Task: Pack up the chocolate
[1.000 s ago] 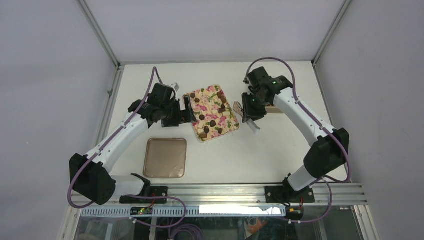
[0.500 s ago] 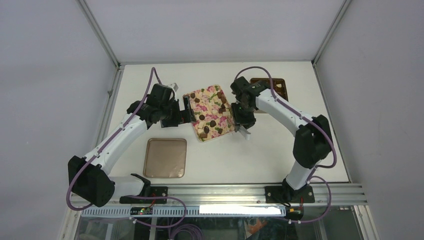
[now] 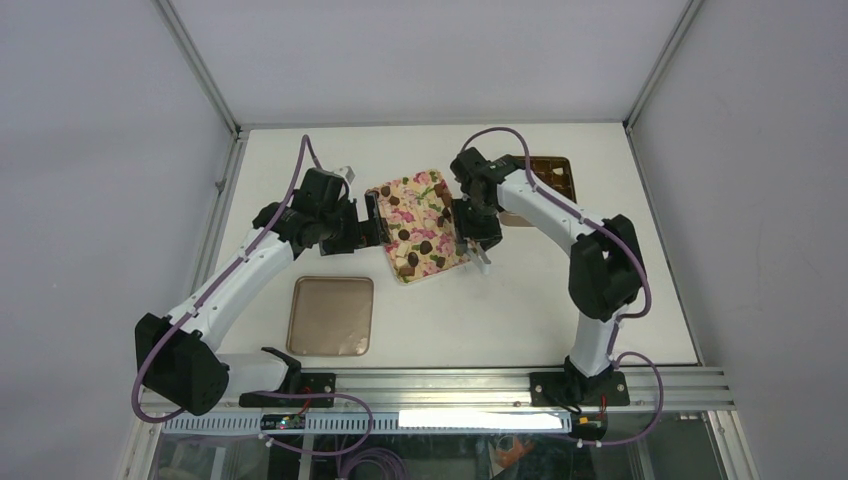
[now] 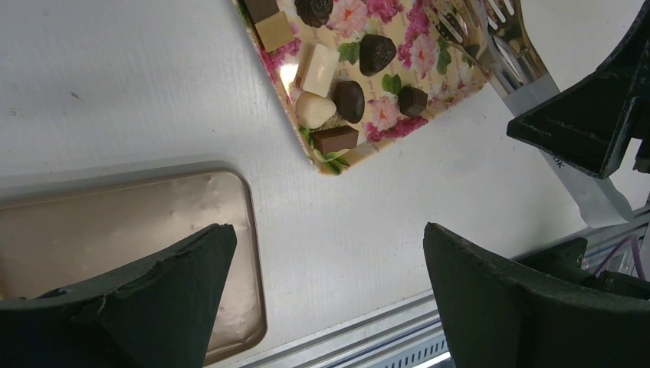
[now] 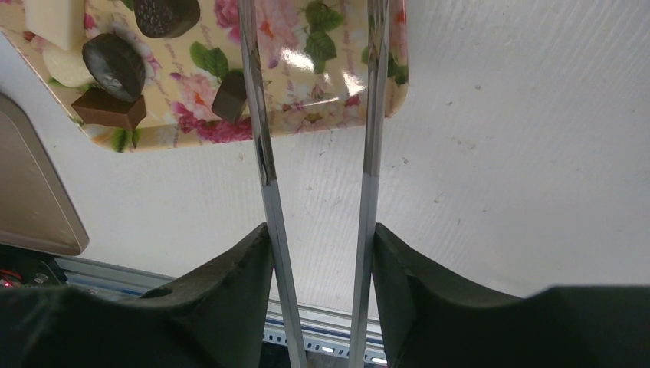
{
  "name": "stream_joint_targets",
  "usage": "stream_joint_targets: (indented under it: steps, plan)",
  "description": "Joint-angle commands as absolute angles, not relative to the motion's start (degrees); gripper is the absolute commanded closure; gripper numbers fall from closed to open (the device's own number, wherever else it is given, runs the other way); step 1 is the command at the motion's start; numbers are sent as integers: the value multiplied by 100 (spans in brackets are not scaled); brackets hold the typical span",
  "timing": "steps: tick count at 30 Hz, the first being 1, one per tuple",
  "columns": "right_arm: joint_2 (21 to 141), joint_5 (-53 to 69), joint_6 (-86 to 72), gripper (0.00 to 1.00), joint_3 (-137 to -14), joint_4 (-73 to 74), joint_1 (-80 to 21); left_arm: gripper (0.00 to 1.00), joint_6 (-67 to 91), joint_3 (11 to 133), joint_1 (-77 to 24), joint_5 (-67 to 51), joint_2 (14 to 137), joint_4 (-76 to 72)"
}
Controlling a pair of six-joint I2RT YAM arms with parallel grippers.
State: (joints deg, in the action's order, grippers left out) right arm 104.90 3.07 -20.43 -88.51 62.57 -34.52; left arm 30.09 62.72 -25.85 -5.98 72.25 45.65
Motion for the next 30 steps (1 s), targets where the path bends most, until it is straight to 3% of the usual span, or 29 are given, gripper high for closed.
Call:
stream_joint_targets:
  steps: [1,6,16,30]
  plan:
    - [10666,56,-1913,49,-9319,6249,-3577,1,2972,6228,-2593,-495,6983,4555]
    - [10888,-345,-1848,52,-9554,6445,-3760,1,2945,6260,-2593,-440,6968,4587]
    - [10469,-410,-1917,77,-9624,6603,-3832,1,2944,6247,-2593,-447,7008,4594]
    - [9434,-397,-1760,78,-9664,6871,-3252,1,2925,6323,-2593,-457,7047,4597]
